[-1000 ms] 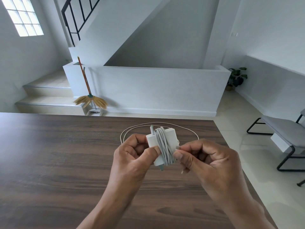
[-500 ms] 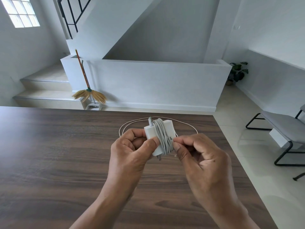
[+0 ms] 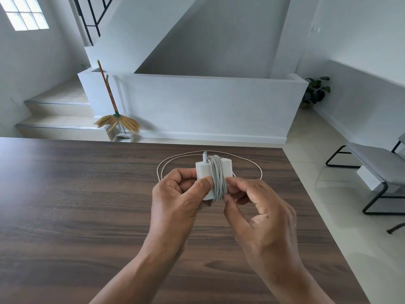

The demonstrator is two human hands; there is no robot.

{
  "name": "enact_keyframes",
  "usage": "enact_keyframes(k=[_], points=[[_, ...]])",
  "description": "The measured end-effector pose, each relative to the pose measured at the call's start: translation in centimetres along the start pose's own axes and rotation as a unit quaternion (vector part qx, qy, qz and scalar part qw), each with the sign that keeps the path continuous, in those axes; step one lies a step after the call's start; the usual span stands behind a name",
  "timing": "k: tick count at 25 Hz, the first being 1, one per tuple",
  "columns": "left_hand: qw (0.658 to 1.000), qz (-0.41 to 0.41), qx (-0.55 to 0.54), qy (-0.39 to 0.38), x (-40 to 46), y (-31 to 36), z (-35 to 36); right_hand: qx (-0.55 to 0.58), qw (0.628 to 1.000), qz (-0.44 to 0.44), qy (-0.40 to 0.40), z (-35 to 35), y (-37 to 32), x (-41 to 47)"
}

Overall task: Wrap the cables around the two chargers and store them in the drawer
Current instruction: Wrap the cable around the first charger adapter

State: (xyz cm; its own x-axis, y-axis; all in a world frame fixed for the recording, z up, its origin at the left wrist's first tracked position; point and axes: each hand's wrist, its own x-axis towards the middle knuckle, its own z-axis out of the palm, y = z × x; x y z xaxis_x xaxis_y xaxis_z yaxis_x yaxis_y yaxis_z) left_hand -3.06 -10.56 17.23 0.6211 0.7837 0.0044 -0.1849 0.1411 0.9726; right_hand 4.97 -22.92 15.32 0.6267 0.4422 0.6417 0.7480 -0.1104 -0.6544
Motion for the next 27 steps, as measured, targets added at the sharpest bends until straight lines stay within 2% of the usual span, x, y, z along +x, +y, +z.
enact_keyframes(k=[7, 18, 27], points=[[0.999, -0.021, -0.025, -0.012, 0.4, -0.4, 0.2, -0.022, 0.999, 0.024, 0.014, 0.6, 0.5, 0.8], [0.994, -0.052, -0.092, 0.003, 1.0, -0.8, -0.2, 0.041, 0.998, 0.018, 0.042, 1.1, 1.9, 0.0], [0.997, -0.029, -0.066, 0.001, 0.2, -0.8, -0.1, -0.04, 0.996, -0.008, 0.078, 1.8, 0.9, 0.1]])
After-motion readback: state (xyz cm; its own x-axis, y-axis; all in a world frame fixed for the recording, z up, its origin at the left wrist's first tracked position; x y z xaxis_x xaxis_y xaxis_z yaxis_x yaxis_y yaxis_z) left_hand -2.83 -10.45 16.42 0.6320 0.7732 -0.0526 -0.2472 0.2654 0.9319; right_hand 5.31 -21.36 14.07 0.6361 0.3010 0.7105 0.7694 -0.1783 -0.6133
